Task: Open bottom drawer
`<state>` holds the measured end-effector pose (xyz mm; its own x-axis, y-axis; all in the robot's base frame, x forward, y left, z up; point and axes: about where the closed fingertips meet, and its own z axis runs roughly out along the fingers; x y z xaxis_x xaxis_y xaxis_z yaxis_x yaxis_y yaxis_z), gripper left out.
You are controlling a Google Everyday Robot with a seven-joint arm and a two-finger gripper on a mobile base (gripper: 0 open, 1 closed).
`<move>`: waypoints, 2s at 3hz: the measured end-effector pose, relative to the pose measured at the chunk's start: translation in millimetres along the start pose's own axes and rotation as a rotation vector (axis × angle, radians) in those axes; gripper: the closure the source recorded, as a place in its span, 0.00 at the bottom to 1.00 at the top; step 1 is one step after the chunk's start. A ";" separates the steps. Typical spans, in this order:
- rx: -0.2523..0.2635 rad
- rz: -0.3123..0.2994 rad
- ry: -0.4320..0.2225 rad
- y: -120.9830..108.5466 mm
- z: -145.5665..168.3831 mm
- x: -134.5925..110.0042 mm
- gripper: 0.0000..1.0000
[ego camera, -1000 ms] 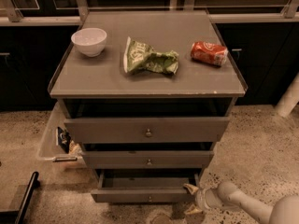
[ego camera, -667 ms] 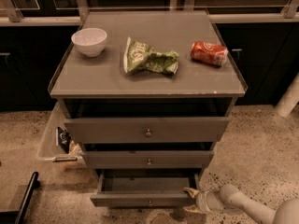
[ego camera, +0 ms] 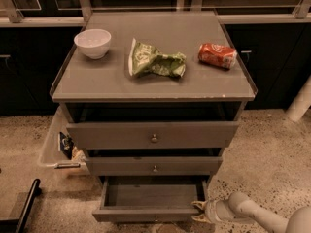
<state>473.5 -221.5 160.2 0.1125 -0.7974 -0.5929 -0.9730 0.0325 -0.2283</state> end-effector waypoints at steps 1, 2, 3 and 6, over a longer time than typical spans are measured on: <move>-0.011 -0.016 0.008 14.6 -8.3 2.1 0.85; -0.011 -0.016 0.008 14.6 -8.2 2.0 0.61; -0.034 -0.015 -0.017 5.4 2.9 -0.9 0.38; -0.074 0.006 -0.057 16.8 5.8 4.8 0.87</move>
Offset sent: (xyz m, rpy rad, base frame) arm -0.0166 -0.0064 0.0024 -0.0127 -0.0005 0.0168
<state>458.9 -221.3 149.1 0.1155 -0.7619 -0.6373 -0.9857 -0.0087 -0.1683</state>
